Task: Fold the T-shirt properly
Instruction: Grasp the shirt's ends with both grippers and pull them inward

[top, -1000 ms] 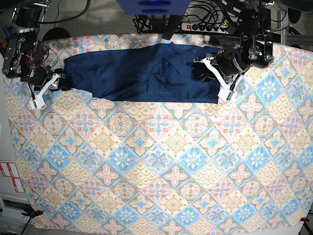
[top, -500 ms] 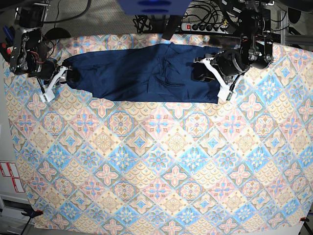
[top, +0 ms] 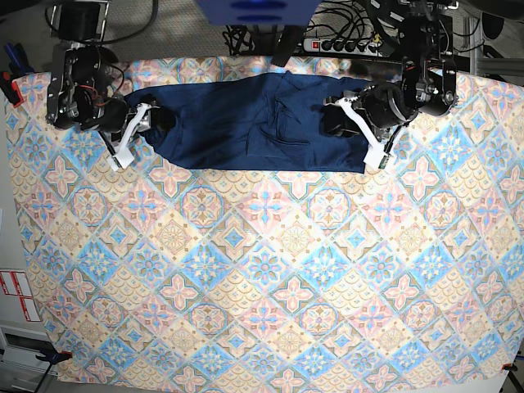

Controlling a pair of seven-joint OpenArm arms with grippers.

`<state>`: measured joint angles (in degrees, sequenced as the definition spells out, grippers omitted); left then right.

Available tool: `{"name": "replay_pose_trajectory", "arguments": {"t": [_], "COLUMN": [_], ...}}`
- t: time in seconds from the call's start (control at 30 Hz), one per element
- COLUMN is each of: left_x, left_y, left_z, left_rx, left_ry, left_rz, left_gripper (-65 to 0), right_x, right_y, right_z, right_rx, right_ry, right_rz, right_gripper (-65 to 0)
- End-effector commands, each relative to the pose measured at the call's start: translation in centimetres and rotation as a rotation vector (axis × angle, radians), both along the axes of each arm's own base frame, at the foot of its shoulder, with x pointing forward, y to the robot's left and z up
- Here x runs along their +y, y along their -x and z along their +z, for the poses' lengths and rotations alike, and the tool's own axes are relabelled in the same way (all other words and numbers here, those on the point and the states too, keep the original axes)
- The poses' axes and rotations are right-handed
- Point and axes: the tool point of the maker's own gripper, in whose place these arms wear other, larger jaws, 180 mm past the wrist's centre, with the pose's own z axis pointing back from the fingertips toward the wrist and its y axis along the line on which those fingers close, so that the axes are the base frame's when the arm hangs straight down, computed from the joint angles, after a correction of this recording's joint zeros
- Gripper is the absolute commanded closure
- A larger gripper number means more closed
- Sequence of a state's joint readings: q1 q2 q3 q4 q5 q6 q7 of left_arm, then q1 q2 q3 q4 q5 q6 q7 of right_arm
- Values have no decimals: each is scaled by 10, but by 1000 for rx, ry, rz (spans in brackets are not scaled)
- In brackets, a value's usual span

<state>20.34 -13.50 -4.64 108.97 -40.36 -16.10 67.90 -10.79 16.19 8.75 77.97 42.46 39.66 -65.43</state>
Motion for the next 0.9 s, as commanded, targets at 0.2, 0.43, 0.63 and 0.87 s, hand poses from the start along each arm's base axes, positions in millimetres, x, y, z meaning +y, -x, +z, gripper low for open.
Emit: {"name": "replay_pose_trajectory", "arguments": {"t": [0.2,0.43,0.63,0.87], "left_x": [0,0,1,-1], "left_y": [-6,-7,-7,-8], "left_z": [8,9,9,9], "left_rx": [-32,-38,-39,-41], "left_ry": [10,10,9,16], "left_rz": [4,5,5,10], "left_gripper": [-144,-143,-143,-141], "right_x": [9,27,20,-13], "right_y": [-3,22,5,-28], "right_z": [4,-21,-28,-14], "right_rx": [-18,90,113,63], "right_ry": [-13,-43,-53,-39], "right_rz": [42,90,51,-54], "right_gripper": [-315,-288,-29,-3]}}
